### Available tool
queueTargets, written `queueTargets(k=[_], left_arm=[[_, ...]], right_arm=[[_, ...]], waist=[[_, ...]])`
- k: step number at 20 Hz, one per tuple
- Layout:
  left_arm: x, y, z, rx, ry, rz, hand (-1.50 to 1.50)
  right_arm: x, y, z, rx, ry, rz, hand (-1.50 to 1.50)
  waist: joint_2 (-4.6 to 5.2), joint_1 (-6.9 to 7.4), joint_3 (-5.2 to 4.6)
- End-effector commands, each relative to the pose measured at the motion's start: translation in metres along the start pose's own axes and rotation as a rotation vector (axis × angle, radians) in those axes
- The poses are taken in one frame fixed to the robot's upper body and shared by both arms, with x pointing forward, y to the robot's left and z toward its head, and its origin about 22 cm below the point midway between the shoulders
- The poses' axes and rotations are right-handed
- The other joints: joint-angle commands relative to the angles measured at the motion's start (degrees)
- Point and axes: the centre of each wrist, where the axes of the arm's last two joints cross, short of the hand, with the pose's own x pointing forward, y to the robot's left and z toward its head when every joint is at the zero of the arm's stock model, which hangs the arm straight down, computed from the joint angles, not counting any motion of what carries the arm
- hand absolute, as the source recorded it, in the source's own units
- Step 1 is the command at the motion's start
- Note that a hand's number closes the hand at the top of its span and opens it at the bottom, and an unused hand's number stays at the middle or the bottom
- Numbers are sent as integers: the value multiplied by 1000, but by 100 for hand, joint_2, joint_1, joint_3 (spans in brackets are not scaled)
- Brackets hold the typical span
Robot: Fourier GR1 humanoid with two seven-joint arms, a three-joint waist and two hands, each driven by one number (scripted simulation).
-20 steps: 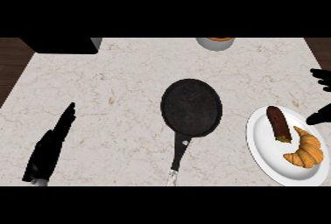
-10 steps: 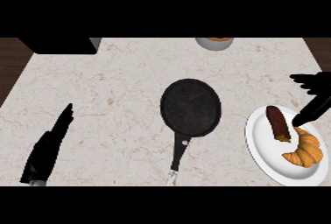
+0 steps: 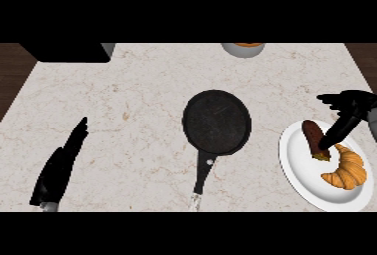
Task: Pick the sweet potato from the plate and place it in the pan
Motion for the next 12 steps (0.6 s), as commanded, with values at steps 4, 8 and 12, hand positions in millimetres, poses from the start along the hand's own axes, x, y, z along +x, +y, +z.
queueTargets(k=[4, 8, 12], left_arm=[[20, 0, 3, 21, -10, -2, 0], [9, -7, 11, -8, -22, 5, 0], [-15, 2, 4, -2, -1, -8, 0]], right_arm=[[5, 6, 0, -5, 70, 32, -150], [-21, 33, -34, 51, 69, 18, -150], [1, 25, -31, 49, 79, 36, -150]], waist=[[-11, -18, -1], [2, 11, 2], [7, 15, 0]])
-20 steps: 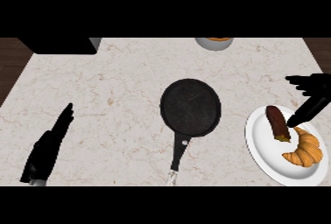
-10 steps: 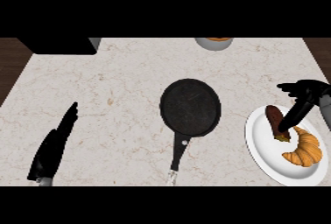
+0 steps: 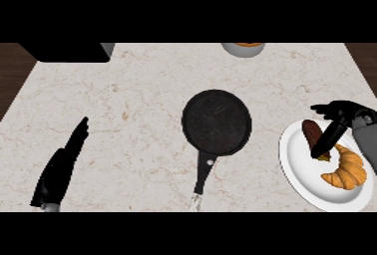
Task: Pick the sweet potato from the plate and place it in the pan
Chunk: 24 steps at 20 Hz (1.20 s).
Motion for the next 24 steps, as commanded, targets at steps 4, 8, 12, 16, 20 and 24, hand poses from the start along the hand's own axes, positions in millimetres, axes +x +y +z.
queueTargets(k=[4, 8, 12, 16, 20, 24], left_arm=[[7, 13, 4, -4, 11, 22, 0], [16, 8, -9, -2, 1, 4, 0], [0, 11, -11, 5, -11, -10, 0], [7, 18, -10, 0, 3, 1, 0], [13, 2, -21, 5, 0, -13, 0], [7, 4, -9, 3, -1, -4, 0]], right_arm=[[-7, 26, -21, 5, 23, 14, -150], [-9, 20, -28, 5, 36, 19, -150], [-20, 33, -35, 9, 36, 6, -150], [-12, 40, -34, -14, -1, -32, -150], [-43, 29, -44, -35, -52, -89, 150], [-20, 43, -50, 24, -71, -132, 150]], waist=[[1, 14, 0], [7, 11, 1], [4, -1, 0], [-4, -12, -1], [10, -12, 2], [8, 12, 1]])
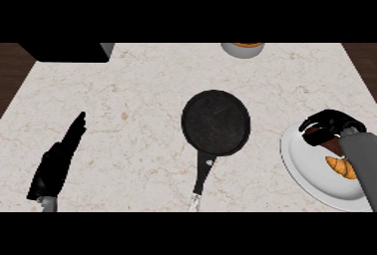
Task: Pick the sweet potato from the plate and place it in the pan
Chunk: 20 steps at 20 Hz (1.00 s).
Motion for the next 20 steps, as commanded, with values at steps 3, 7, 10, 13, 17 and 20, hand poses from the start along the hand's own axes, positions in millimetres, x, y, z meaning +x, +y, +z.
queueTargets(k=[3, 7, 10, 13, 17, 20], left_arm=[[-3, 21, 24, 12, -11, -4, 0], [12, -2, 17, -3, 13, 11, 0], [-1, -1, 21, 16, 0, -3, 0], [-1, 5, 18, 31, 19, 2, 0], [-1, -2, 15, 27, 27, 5, 0], [-9, 7, 21, 39, 27, 10, 0]], right_arm=[[-2, 7, -1, 76, -52, -66, 150], [-4, 10, 0, -20, -58, -66, 150], [-20, 46, 12, -165, -88, 115, 150], [-37, 56, 28, -304, -114, 303, 150], [-36, 26, 58, -625, -259, 271, 150], [-26, 26, 85, -829, -422, 330, 150]], waist=[[10, 14, 50], [20, 2, 52], [-21, -85, 47], [-54, -193, 42], [-36, -231, 48], [-82, -297, 43]])
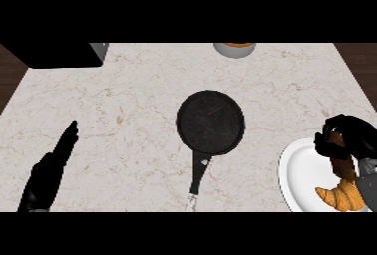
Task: Pick the sweet potato from the plate and place it in the pan
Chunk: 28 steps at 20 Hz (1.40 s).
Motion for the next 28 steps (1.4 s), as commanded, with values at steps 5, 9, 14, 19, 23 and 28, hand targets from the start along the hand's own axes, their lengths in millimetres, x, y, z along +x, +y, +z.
queueTargets(k=[5, 9, 14, 19, 23, 28], left_arm=[[1, -9, -2, -14, -16, -5, 0], [1, 8, -12, -32, -22, -2, 0], [18, -8, -15, -47, -34, 1, 0], [8, 1, -20, -47, -31, -4, 0], [8, 1, -3, -58, -52, -13, 0], [10, -13, -22, -64, -59, 0, 0]], right_arm=[[31, -60, 37, -431, -311, -5, 150], [75, -54, 46, -459, -344, -87, 150], [115, -68, 32, -364, -424, -191, 150], [172, -31, 2, -279, -422, -253, 150], [209, -17, -14, -215, -415, -327, 150], [244, 33, -32, -127, -401, -250, 150]], waist=[[46, 92, 8], [76, 208, 9], [84, 251, 12], [115, 325, 12], [116, 399, 14], [152, 412, 12]])
